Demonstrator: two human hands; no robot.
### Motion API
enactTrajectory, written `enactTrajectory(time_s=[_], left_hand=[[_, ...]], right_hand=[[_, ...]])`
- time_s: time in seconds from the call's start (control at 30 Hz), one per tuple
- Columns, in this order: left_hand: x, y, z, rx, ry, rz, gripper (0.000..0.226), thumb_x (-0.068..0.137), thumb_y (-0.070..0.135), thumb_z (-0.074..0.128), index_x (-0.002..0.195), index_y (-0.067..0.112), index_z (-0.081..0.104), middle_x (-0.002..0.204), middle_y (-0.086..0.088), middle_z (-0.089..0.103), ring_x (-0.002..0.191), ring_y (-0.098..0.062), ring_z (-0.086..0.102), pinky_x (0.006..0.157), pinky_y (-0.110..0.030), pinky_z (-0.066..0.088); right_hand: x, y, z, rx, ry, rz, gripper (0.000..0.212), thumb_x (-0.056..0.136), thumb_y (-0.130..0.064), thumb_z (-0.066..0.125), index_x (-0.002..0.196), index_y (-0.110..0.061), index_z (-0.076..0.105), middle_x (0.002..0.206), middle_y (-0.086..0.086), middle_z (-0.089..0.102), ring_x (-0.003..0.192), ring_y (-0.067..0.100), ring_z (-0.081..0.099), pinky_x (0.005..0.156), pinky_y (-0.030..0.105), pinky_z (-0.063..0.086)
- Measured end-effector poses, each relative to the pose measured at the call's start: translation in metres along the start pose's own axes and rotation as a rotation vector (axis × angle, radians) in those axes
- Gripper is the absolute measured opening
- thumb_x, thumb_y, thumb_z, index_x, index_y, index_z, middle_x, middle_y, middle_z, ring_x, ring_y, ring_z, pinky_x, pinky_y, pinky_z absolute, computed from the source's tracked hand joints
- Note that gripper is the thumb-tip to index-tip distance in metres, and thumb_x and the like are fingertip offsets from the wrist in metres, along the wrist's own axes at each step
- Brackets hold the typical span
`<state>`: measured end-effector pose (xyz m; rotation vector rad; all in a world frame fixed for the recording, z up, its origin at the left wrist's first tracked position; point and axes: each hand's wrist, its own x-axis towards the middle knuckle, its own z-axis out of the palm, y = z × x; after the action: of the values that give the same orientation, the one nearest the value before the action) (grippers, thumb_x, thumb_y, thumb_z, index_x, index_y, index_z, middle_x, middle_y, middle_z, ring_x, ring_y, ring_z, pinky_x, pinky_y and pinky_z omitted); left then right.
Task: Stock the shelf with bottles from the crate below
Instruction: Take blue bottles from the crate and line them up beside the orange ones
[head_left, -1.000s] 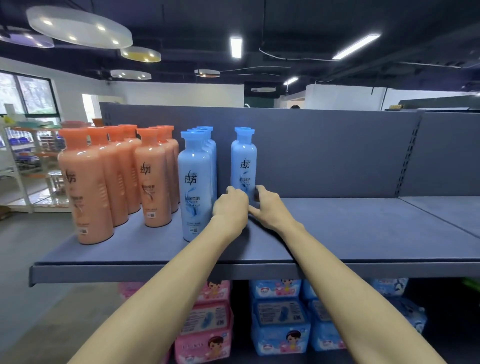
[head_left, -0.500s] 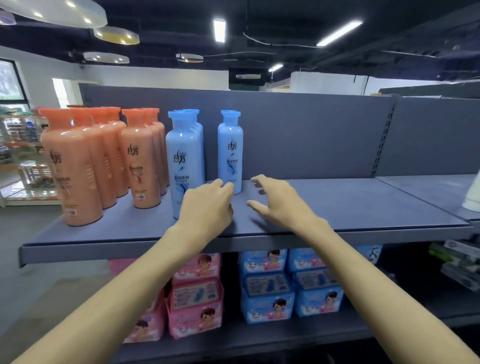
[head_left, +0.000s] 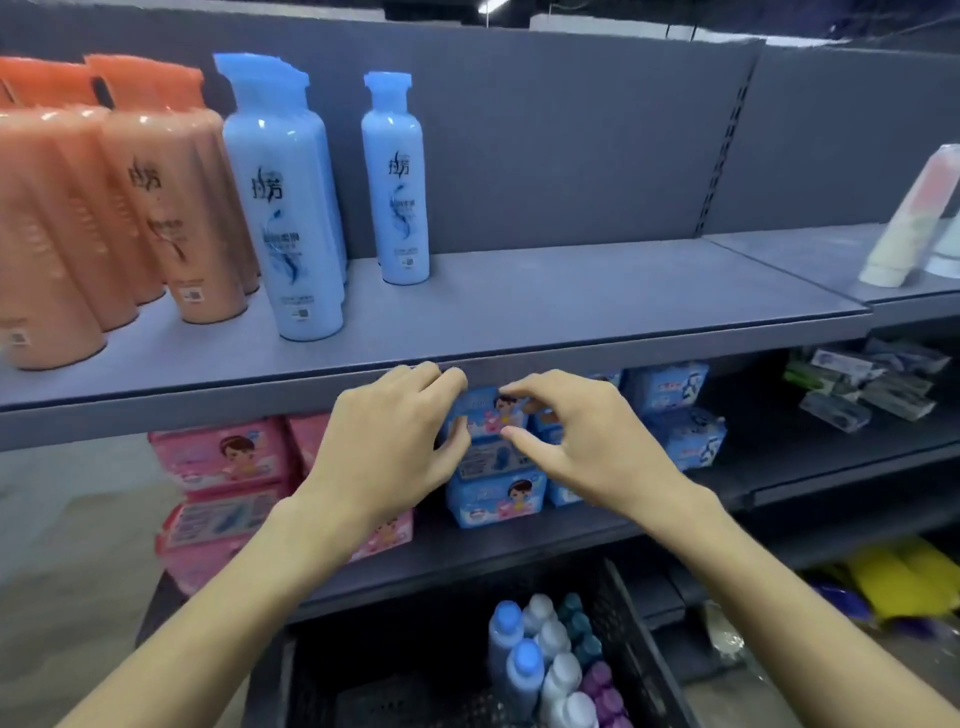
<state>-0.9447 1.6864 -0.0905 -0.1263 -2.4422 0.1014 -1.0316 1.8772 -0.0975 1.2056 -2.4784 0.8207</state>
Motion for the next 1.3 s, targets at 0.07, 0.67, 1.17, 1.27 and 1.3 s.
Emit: enactTrajectory(time_s=[0.07,0.67,1.17,1.27,1.3], left_hand=[[-0.012,0.005,0.013,-0.041,-0.042,-0.008,0.022,0.082,0.040,0.050,0.096,0.024,0.058,0.081,0.007,0.055,0.079,-0.017,0.058,0.050,-0.033,0.047],[-0.156,0.089,0.148,-0.223,-0.585,-0.174,0.018,0.075,0.036,0.059,0.088,0.023,0.056,0.074,0.007,0.054,0.068,-0.017,0.057,0.043,-0.029,0.037],[-0.231,0.103,0.228,-0.229,-0.949,-0.253,0.028,0.087,0.030,0.052,0.109,0.014,0.053,0.107,-0.005,0.053,0.101,-0.025,0.052,0.060,-0.033,0.037],[-0.243,0.103,0.240,-0.237,-0.952,-0.316,0.033,0.087,0.031,0.054,0.115,0.013,0.054,0.114,-0.006,0.049,0.107,-0.026,0.049,0.064,-0.036,0.044],[-0.247,0.104,0.244,-0.242,-0.952,-0.343,0.034,0.087,0.030,0.055,0.116,0.013,0.054,0.115,-0.006,0.049,0.108,-0.026,0.048,0.065,-0.036,0.046]], right_hand=[[-0.012,0.009,0.011,-0.004,-0.032,0.025,0.039,0.089,-0.035,0.070,0.124,-0.021,0.065,0.110,-0.006,0.068,0.101,0.009,0.064,0.090,0.036,0.053],[-0.141,0.093,0.162,0.137,-0.505,0.463,0.039,0.084,-0.032,0.070,0.121,-0.020,0.063,0.107,0.001,0.071,0.096,0.017,0.066,0.084,0.039,0.055],[-0.208,0.138,0.305,0.170,-0.690,0.854,0.063,0.088,-0.017,0.068,0.141,-0.013,0.035,0.131,0.015,0.052,0.117,0.036,0.055,0.085,0.036,0.044],[-0.208,0.138,0.322,0.161,-0.611,0.923,0.068,0.085,-0.023,0.073,0.142,-0.013,0.036,0.126,0.015,0.057,0.113,0.037,0.058,0.087,0.040,0.047],[-0.208,0.138,0.327,0.156,-0.580,0.937,0.067,0.085,-0.025,0.074,0.140,-0.013,0.038,0.124,0.015,0.059,0.111,0.037,0.059,0.085,0.041,0.048]])
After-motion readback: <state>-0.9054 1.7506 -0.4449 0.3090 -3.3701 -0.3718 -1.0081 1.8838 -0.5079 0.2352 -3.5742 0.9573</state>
